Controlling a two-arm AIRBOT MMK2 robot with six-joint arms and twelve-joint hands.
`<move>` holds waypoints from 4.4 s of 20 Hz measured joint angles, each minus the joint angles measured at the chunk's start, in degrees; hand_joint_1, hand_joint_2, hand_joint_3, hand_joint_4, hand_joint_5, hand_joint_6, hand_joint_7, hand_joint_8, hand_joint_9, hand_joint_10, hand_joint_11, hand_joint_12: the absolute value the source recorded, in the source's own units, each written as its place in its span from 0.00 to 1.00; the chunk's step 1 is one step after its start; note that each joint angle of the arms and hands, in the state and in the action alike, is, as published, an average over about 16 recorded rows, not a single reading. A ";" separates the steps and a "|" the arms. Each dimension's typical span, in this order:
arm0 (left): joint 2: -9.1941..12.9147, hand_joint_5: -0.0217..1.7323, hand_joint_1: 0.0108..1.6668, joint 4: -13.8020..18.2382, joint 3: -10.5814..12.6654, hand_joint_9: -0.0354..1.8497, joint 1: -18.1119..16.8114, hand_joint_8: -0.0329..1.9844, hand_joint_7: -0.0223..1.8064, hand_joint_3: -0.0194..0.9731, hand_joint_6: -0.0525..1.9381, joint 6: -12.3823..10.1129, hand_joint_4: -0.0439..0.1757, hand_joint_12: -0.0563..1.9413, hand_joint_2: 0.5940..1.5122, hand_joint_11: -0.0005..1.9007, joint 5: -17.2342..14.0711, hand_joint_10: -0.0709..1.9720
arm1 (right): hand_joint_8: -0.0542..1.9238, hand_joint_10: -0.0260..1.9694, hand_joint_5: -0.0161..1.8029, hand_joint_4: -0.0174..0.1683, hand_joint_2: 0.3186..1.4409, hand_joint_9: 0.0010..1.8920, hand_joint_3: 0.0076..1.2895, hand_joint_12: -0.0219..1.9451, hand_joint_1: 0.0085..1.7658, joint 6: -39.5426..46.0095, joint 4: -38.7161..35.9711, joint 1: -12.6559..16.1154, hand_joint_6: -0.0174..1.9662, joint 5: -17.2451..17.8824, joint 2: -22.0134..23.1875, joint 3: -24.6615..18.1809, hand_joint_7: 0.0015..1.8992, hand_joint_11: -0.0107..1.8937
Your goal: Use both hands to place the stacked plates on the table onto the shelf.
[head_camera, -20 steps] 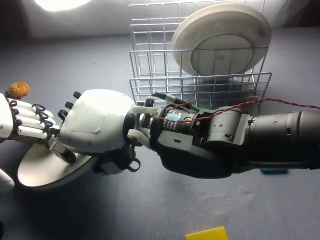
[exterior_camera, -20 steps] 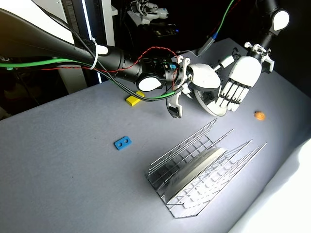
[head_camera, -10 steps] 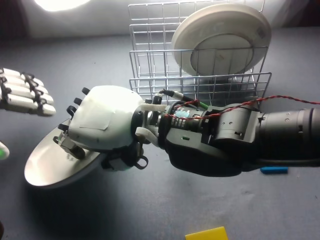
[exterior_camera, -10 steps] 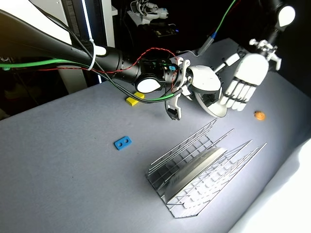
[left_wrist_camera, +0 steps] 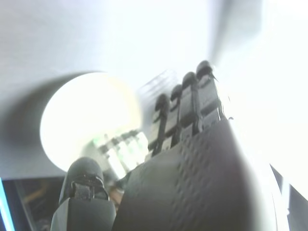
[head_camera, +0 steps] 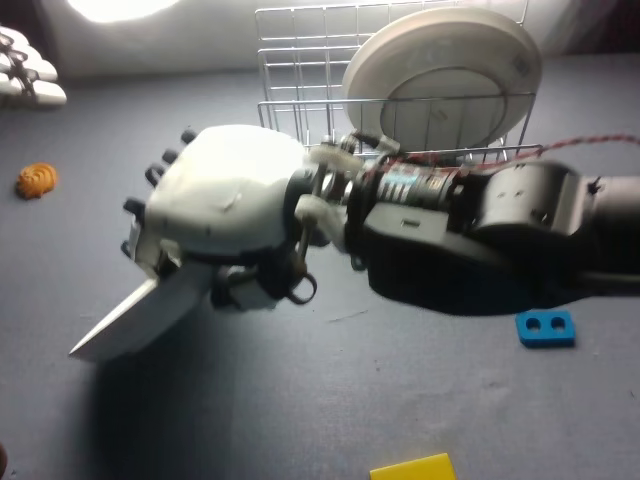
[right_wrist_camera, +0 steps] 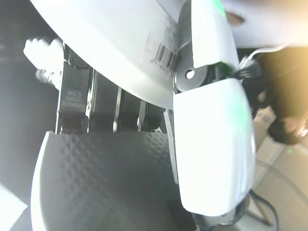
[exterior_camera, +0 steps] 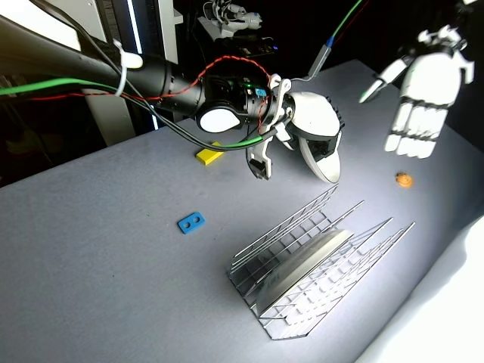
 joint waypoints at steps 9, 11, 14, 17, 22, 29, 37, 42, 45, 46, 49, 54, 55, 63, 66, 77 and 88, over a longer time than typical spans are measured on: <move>3.10 0.05 0.00 4.32 -1.88 0.03 -9.77 0.02 0.03 0.04 0.04 -1.23 0.19 0.03 0.59 0.01 1.37 0.04 | 0.48 0.49 0.51 0.06 0.62 0.56 0.00 0.54 0.77 0.19 3.84 6.70 0.48 -3.08 8.56 -9.06 0.54 0.50; 3.29 0.05 0.00 5.40 -2.18 0.03 -10.94 0.02 0.03 0.04 0.04 -1.53 0.19 0.03 0.59 0.01 1.30 0.04 | 0.48 0.49 0.51 0.06 0.63 0.55 0.00 0.53 0.77 1.10 4.14 8.36 0.48 -4.09 10.36 -10.62 0.54 0.49; 3.38 0.05 0.00 6.41 -2.57 0.03 -11.99 0.02 0.03 0.04 0.04 -1.96 0.19 0.03 0.59 0.01 1.08 0.04 | 0.45 0.47 0.52 0.05 0.63 0.56 0.00 0.51 0.77 8.42 -1.26 10.86 0.46 -5.46 12.97 -12.00 0.55 0.50; 3.42 0.05 0.00 6.90 -2.94 0.03 -12.53 0.02 0.03 0.04 0.04 -2.25 0.19 0.03 0.59 0.01 0.69 0.04 | 0.44 0.47 0.52 0.05 0.63 0.56 0.00 0.50 0.77 21.49 -11.96 13.33 0.45 -6.30 15.26 -12.22 0.56 0.51; 3.54 0.05 0.01 7.46 -3.54 0.03 -12.72 0.02 0.03 0.04 0.04 -2.38 0.19 0.03 0.60 0.01 0.36 0.04 | 0.44 0.46 0.53 0.05 0.63 0.57 0.00 0.49 0.77 45.81 -30.16 17.53 0.46 -8.73 18.66 -11.48 0.56 0.52; 3.84 0.05 0.01 7.17 -4.26 0.03 -12.75 0.02 0.03 0.04 0.04 -2.56 0.19 0.03 0.61 0.01 -0.17 0.04 | 0.44 0.46 0.53 0.05 0.63 0.57 0.00 0.49 0.77 75.09 -47.51 22.24 0.47 -16.72 21.97 -9.35 0.55 0.53; 4.11 0.05 0.01 7.03 -4.56 0.03 -12.52 0.02 0.03 0.04 0.04 -2.71 0.19 0.03 0.61 0.01 -1.85 0.04 | 0.45 0.47 0.52 0.05 0.63 0.57 0.00 0.50 0.77 78.09 -37.75 24.83 0.47 -29.00 23.50 -7.20 0.54 0.53; 4.13 0.05 0.01 7.17 -4.51 0.03 -12.28 0.02 0.03 0.04 0.04 -2.75 0.19 0.03 0.61 0.01 -2.83 0.04 | 0.46 0.48 0.52 0.05 0.63 0.56 0.00 0.50 0.77 77.84 -33.60 24.70 0.47 -32.38 23.64 -5.06 0.54 0.52; 4.13 0.05 0.01 7.26 -4.54 0.03 -12.13 0.02 0.03 0.04 0.04 -2.78 0.19 0.03 0.61 0.01 -3.23 0.04 | 0.47 0.49 0.51 0.05 0.63 0.56 0.00 0.51 0.77 77.97 -32.67 24.20 0.47 -32.31 23.37 -3.73 0.53 0.52; 4.13 0.05 0.01 7.31 -4.57 0.03 -12.08 0.02 0.03 0.04 0.04 -2.79 0.19 0.03 0.61 0.01 -3.30 0.04 | 0.47 0.49 0.51 0.05 0.63 0.56 0.00 0.51 0.77 78.03 -32.39 23.95 0.47 -32.11 23.17 -3.23 0.53 0.52; 4.12 0.05 0.01 7.50 -4.67 0.03 -11.98 0.02 0.03 0.04 0.04 -2.82 0.19 0.03 0.61 0.01 -3.46 0.04 | 0.47 0.50 0.51 0.05 0.63 0.56 0.00 0.51 0.77 78.24 -31.62 22.91 0.47 -31.32 22.40 -1.54 0.53 0.52; 4.08 0.05 0.01 7.87 -4.84 0.03 -11.89 0.02 0.02 0.04 0.04 -2.86 0.19 0.03 0.61 0.01 -3.75 0.04 | 0.48 0.50 0.51 0.04 0.63 0.56 0.00 0.51 0.78 78.56 -30.44 20.55 0.47 -29.75 20.56 1.39 0.53 0.51; 4.06 0.05 0.01 7.93 -4.88 0.03 -11.89 0.02 0.02 0.04 0.04 -2.87 0.19 0.03 0.61 0.01 -3.82 0.04 | 0.48 0.50 0.51 0.04 0.63 0.56 0.00 0.51 0.78 78.60 -30.14 20.00 0.47 -29.41 20.12 1.98 0.53 0.51; 3.88 0.05 0.01 8.58 -5.13 0.03 -11.74 0.02 0.02 0.04 0.04 -2.89 0.19 0.03 0.60 0.01 -4.55 0.04 | 0.47 0.50 0.51 0.05 0.63 0.56 0.01 0.51 0.78 78.78 -27.74 15.46 0.47 -26.82 17.33 6.24 0.54 0.51; 3.81 0.05 0.01 8.74 -5.28 0.03 -11.64 0.02 0.02 0.04 0.04 -2.95 0.19 0.03 0.60 0.01 -4.78 0.04 | 0.47 0.50 0.50 0.05 0.63 0.56 0.00 0.51 0.78 78.78 -27.33 14.37 0.47 -26.06 16.80 7.11 0.54 0.50; 3.61 0.05 0.01 8.99 -6.99 0.03 -10.04 0.02 0.03 0.04 0.04 -3.39 0.19 0.03 0.60 0.01 -5.83 0.04 | 0.30 0.28 0.50 0.05 0.65 0.56 0.00 0.54 0.72 78.73 -26.92 13.16 0.37 -24.21 16.41 8.01 0.55 0.44; 3.32 0.05 0.01 8.73 -9.61 0.03 -8.34 0.02 0.03 0.04 0.04 -3.58 0.20 0.03 0.60 0.01 -6.21 0.04 | 0.04 0.05 0.50 0.08 0.63 0.55 0.00 0.56 0.66 74.28 -26.79 17.13 0.08 -23.16 18.40 6.36 0.54 0.34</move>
